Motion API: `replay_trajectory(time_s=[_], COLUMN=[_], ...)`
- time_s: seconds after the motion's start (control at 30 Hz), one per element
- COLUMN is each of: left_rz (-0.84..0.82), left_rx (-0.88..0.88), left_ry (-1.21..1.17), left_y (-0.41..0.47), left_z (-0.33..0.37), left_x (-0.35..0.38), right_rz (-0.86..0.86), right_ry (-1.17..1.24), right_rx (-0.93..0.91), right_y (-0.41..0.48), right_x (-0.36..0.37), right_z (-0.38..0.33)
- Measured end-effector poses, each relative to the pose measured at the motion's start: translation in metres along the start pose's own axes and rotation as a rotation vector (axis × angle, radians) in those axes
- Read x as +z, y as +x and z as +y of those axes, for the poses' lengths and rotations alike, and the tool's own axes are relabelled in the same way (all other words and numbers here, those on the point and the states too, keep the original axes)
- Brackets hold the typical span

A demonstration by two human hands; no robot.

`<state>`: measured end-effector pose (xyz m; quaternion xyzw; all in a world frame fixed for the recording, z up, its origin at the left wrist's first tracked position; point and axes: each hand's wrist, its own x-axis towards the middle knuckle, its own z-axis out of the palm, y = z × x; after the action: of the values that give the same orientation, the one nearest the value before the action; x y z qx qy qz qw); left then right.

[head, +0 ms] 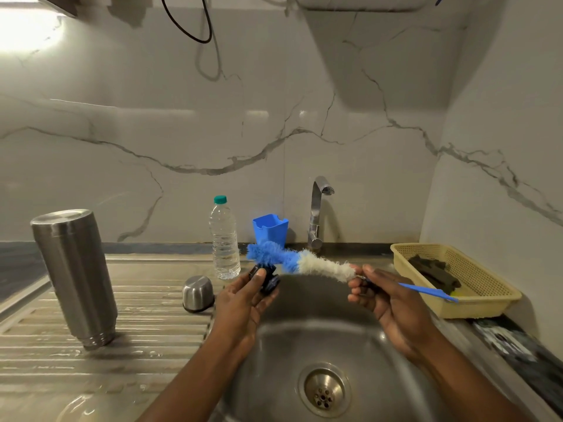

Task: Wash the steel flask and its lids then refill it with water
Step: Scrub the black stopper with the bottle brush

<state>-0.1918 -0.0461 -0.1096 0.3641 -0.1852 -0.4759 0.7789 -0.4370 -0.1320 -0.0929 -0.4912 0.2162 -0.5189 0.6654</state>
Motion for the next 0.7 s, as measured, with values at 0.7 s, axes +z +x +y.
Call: replay_trajectory(time_s=[0.7], left_rz=[0.018], left_rx=[-0.009], left_ry=[-0.146], left_y=[0.002], left_z=[0.007], left_x=[0.000], right_rz=[0.051], right_ry=[0.025], right_rx=[0.016], right_y=[-0.001], right_x=[-0.003], right_z=[-0.004])
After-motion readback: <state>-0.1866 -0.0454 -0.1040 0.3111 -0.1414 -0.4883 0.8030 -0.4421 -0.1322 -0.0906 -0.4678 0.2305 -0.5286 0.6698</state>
